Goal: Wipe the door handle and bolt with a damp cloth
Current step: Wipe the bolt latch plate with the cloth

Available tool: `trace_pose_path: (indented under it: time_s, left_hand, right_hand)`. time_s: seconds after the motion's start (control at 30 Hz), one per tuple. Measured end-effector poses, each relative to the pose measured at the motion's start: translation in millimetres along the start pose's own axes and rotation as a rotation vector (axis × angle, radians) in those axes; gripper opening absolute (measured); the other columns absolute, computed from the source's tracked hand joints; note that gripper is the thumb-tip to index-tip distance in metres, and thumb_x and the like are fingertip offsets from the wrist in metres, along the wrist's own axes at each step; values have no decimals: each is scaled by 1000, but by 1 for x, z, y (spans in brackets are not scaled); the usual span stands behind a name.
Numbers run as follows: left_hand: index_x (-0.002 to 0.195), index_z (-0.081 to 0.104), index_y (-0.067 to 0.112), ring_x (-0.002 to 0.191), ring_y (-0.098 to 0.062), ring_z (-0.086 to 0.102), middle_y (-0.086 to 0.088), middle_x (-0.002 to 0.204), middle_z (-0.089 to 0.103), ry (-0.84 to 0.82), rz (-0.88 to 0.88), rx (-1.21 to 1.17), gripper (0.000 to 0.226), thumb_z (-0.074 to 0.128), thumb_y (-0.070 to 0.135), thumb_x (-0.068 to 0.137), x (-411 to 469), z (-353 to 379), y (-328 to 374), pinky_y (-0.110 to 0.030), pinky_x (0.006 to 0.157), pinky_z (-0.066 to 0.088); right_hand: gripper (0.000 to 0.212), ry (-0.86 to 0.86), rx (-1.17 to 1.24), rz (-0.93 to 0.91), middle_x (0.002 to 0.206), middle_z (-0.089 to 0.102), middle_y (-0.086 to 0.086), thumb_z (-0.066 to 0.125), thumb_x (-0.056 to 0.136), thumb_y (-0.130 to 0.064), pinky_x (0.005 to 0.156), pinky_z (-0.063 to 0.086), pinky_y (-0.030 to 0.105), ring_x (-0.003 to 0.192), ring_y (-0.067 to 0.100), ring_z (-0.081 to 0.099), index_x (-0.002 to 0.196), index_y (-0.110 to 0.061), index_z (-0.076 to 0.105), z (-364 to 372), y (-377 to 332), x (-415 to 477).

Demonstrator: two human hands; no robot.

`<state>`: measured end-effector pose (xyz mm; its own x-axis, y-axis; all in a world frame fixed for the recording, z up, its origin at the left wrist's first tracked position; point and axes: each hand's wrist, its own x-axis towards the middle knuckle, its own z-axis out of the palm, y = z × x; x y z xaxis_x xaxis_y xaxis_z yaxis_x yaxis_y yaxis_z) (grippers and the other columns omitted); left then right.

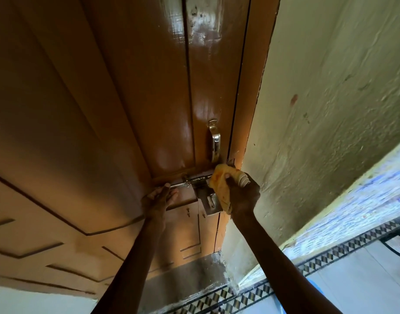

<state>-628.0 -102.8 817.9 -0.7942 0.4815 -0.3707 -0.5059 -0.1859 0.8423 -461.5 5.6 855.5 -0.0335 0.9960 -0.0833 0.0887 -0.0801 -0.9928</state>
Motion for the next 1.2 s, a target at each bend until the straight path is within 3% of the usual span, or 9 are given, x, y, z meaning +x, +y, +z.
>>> trace_pose_path:
  time_s: [0.1, 0.2, 0.27, 0.37, 0.67, 0.87, 1.0, 1.1, 1.2]
  left_hand:
    - [80, 60, -4, 66, -24, 73, -13, 74, 71, 7, 25, -14, 11, 64, -4, 90, 2, 0, -1, -32, 61, 63]
    - [63, 61, 2, 63, -22, 73, -7, 66, 72, 14, 27, -72, 28, 60, -9, 90, 1, 0, -2, -39, 67, 62]
    - [67, 63, 1, 62, -21, 74, -5, 63, 73, -4, 23, -78, 25, 59, -9, 90, 0, 0, -3, -38, 70, 60]
    - [82, 60, -5, 62, -19, 74, -6, 63, 74, -17, 32, -54, 9, 60, -7, 91, -1, 0, -2, -36, 72, 60]
    - [75, 60, 2, 62, -16, 73, -2, 61, 73, 7, 61, -27, 15, 64, -5, 88, 3, -2, -9, -38, 75, 59]
    - [92, 64, -3, 71, -22, 75, -12, 72, 76, -23, -8, -46, 4, 64, 0, 91, 1, -6, -8, -28, 69, 63]
    - [95, 64, -5, 78, -27, 74, -17, 79, 74, -14, -4, -24, 6, 64, -1, 91, -4, -4, -6, -24, 63, 62]
    - [93, 65, -4, 90, -35, 68, -15, 82, 74, -9, -10, 19, 5, 63, -1, 91, -1, -9, -5, -31, 74, 62]
    - [95, 67, -1, 86, -29, 71, -12, 80, 76, -40, -6, 66, 6, 65, 1, 90, -1, -12, -3, -29, 74, 61]
  right_hand:
    - [27, 130, -296, -547, 99, 76, 7, 76, 79, -10, 80, 45, 2, 86, 11, 69, 105, -7, 73, -1, 1, -4]
    - [30, 20, -405, -750, 95, 75, 9, 75, 78, -2, 79, 53, 12, 80, 12, 69, 107, -6, 71, 7, 22, -3]
    - [29, -113, -439, -776, 101, 73, 8, 76, 80, -9, 82, 59, 29, 93, 15, 68, 109, -8, 68, 24, 43, -8]
    - [38, -182, -397, -789, 105, 72, 8, 84, 73, -18, 98, 48, 21, 103, 13, 62, 106, -6, 70, 35, 54, -11]
    - [50, -197, -469, -826, 106, 72, 11, 82, 69, -1, 86, 59, 36, 99, 26, 68, 114, -10, 63, 42, 51, -16]
    - [44, -368, -645, -1113, 104, 74, 10, 85, 65, -8, 82, 60, 39, 98, 27, 70, 107, -9, 70, 27, 41, 4]
    - [36, -288, -464, -797, 104, 72, 8, 79, 73, -7, 88, 57, 38, 99, 24, 68, 107, -10, 67, 41, 41, -9]
    - [36, -291, -423, -793, 106, 71, 14, 72, 73, 3, 90, 57, 43, 100, 30, 68, 109, -3, 67, 60, 41, -33]
    - [28, -293, -392, -765, 103, 73, 13, 69, 79, -3, 85, 59, 43, 96, 28, 69, 107, -2, 68, 54, 42, -24]
